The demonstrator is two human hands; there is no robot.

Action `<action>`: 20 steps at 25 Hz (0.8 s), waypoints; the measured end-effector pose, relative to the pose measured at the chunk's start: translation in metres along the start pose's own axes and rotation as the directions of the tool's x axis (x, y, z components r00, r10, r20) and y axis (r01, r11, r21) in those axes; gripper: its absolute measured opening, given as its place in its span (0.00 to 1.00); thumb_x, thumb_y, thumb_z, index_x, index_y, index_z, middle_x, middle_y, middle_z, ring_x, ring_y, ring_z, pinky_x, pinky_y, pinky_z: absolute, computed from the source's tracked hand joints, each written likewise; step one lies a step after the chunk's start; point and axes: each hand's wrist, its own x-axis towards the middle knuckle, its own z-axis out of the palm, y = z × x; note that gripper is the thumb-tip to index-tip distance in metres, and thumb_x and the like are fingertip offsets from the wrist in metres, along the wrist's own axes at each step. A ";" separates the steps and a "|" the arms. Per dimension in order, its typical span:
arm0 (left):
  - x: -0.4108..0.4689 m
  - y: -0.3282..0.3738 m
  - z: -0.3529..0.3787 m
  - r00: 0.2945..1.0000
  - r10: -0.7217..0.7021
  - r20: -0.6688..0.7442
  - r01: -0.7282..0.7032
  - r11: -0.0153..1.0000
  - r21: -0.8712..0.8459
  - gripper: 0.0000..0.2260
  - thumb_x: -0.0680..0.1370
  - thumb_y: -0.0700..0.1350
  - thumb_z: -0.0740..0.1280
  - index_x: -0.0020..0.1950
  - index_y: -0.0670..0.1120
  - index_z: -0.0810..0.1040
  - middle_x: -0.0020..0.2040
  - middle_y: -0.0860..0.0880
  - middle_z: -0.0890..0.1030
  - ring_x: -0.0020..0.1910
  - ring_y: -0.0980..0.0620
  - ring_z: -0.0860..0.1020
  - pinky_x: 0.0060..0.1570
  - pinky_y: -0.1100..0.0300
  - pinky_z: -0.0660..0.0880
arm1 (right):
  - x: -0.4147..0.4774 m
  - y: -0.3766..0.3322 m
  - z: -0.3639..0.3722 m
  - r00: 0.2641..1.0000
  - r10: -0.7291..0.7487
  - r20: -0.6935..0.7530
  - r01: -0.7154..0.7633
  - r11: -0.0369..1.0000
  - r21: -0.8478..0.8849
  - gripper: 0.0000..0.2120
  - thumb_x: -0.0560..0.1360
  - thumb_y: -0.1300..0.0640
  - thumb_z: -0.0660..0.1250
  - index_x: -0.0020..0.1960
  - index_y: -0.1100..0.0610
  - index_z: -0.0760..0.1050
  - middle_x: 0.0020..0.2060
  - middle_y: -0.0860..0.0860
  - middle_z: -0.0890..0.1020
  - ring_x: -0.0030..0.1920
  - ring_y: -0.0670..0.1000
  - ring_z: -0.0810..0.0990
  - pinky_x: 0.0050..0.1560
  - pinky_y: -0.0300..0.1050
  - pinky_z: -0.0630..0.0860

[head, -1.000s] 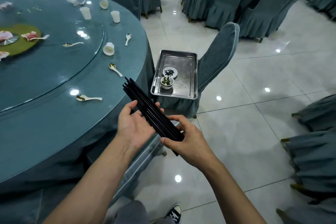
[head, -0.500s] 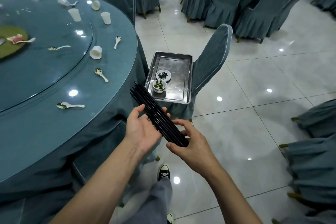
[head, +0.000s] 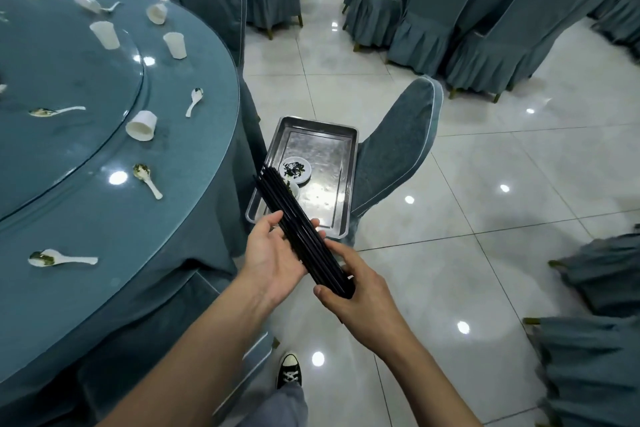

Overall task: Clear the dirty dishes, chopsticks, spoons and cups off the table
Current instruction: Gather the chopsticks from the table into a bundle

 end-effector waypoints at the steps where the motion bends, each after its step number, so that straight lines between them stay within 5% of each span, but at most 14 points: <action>1: 0.010 0.004 0.005 1.000 -0.005 0.000 0.005 1.000 0.013 0.17 0.82 0.51 0.59 0.58 0.39 0.76 0.56 0.37 0.79 0.55 0.38 0.78 0.57 0.42 0.76 | 0.011 0.000 -0.005 1.000 0.001 -0.004 -0.001 1.000 0.005 0.31 0.75 0.54 0.74 0.71 0.32 0.67 0.46 0.39 0.80 0.43 0.40 0.81 0.43 0.33 0.75; 5: 0.053 0.017 0.024 1.000 -0.003 -0.023 0.004 0.999 0.047 0.20 0.82 0.52 0.59 0.65 0.38 0.75 0.58 0.37 0.80 0.57 0.38 0.78 0.59 0.43 0.76 | 0.050 0.003 -0.019 1.000 -0.002 -0.020 0.002 1.000 -0.006 0.32 0.75 0.55 0.73 0.72 0.32 0.66 0.47 0.30 0.78 0.47 0.38 0.80 0.46 0.31 0.75; 10: 0.096 0.018 0.043 0.998 0.000 -0.058 0.006 0.995 0.095 0.21 0.82 0.52 0.59 0.66 0.37 0.75 0.57 0.37 0.80 0.54 0.40 0.79 0.58 0.45 0.77 | 0.093 0.019 -0.030 0.998 0.038 -0.044 -0.040 0.999 -0.024 0.34 0.73 0.54 0.72 0.71 0.30 0.63 0.51 0.38 0.81 0.48 0.41 0.81 0.49 0.41 0.79; 20: 0.238 0.009 0.058 0.979 0.014 -0.204 0.017 0.989 0.146 0.17 0.83 0.50 0.57 0.55 0.39 0.78 0.50 0.40 0.83 0.50 0.42 0.80 0.55 0.47 0.76 | 0.222 0.101 -0.056 0.994 0.098 0.046 -0.100 0.993 0.064 0.35 0.75 0.58 0.71 0.72 0.29 0.64 0.58 0.35 0.80 0.56 0.36 0.78 0.56 0.32 0.75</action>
